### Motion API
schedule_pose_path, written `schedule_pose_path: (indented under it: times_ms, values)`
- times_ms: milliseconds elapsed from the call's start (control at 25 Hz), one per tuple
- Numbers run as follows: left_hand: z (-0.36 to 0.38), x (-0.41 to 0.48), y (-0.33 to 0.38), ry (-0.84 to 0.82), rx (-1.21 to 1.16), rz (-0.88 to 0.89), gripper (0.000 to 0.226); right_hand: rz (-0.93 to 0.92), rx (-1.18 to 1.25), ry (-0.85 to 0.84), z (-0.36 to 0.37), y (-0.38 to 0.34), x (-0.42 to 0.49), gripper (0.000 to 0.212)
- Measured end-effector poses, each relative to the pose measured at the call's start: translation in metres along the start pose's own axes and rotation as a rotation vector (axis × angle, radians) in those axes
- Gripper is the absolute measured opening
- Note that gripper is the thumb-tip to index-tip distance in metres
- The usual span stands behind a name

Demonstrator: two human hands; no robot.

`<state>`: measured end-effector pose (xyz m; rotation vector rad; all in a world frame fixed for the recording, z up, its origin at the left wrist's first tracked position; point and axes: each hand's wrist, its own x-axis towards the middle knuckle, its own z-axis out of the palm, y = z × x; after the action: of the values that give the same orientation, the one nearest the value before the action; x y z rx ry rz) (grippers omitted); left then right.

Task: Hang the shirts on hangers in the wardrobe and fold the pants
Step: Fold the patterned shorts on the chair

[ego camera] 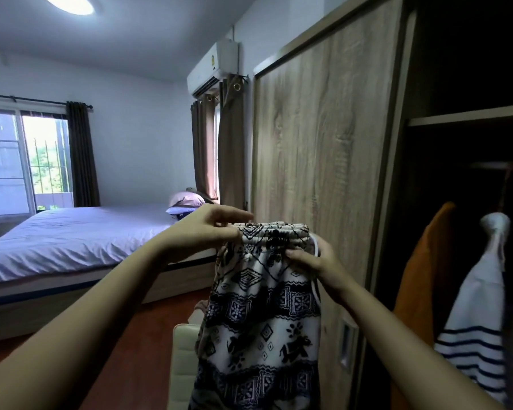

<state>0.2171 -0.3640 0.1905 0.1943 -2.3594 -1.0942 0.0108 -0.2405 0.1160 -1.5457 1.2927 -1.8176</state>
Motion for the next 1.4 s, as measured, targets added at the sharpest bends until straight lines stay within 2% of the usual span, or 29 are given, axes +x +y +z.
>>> schedule_pose_path:
  times_ms: [80,200,320,400,480,520,600,720,760,840,880,920,1040,1160,1320,1400]
  values:
    - [-0.002,0.001,-0.001,-0.036,0.114,0.020,0.044,0.074,0.032,-0.105,0.000,-0.005,0.000,0.030]
    - [0.001,0.005,-0.005,-0.048,0.218,0.039,0.046,0.097,-0.013,-0.070,0.003,-0.003,-0.001,0.030]
    - [0.005,0.009,-0.009,-0.076,0.591,0.100,0.060,0.005,-0.068,-0.026,0.003,0.001,-0.001,0.036]
    - [0.013,0.013,-0.018,-0.073,0.864,0.180,0.047,-0.047,-0.105,-0.011,0.006,0.002,-0.002,0.038]
    - [0.025,0.014,-0.021,-0.015,1.067,0.160,0.030,-0.097,-0.127,0.008,0.009,0.003,-0.004,0.036]
    - [0.029,0.014,-0.022,0.008,1.093,0.149,0.029,-0.122,-0.118,0.020,0.010,0.003,-0.004,0.033]
    - [0.034,0.014,-0.025,0.035,0.960,0.164,0.037,-0.137,-0.084,0.056,0.008,0.003,-0.005,0.027]
    - [0.043,0.009,-0.028,0.100,0.861,0.293,0.055,-0.104,-0.061,0.092,0.005,0.004,-0.007,0.027]
    - [0.046,0.009,-0.029,0.118,0.898,0.326,0.061,-0.100,-0.066,0.086,0.004,0.004,-0.009,0.033]
    - [0.045,0.013,-0.030,0.086,0.942,0.371,0.072,-0.105,-0.131,0.057,0.000,0.003,-0.012,0.057]
    - [0.042,0.016,-0.030,0.043,0.909,0.388,0.073,-0.138,-0.235,0.031,-0.006,0.001,-0.013,0.066]
    - [0.039,0.019,-0.031,-0.001,0.864,0.400,0.071,-0.196,-0.398,-0.007,-0.012,-0.002,-0.013,0.067]
    - [0.036,0.022,-0.034,-0.054,0.873,0.418,0.067,-0.313,-0.902,-0.184,-0.027,-0.011,-0.009,0.044]
    - [0.041,0.020,-0.042,-0.053,0.955,0.411,0.066,-0.281,-0.994,-0.345,-0.029,-0.008,-0.011,0.047]
    - [0.038,0.015,-0.045,-0.114,0.920,0.378,0.059,-0.300,-1.084,-0.405,-0.026,-0.014,-0.014,0.035]
    - [0.038,0.013,-0.047,-0.155,0.908,0.367,0.058,-0.351,-1.208,-0.397,-0.023,-0.020,-0.013,0.039]
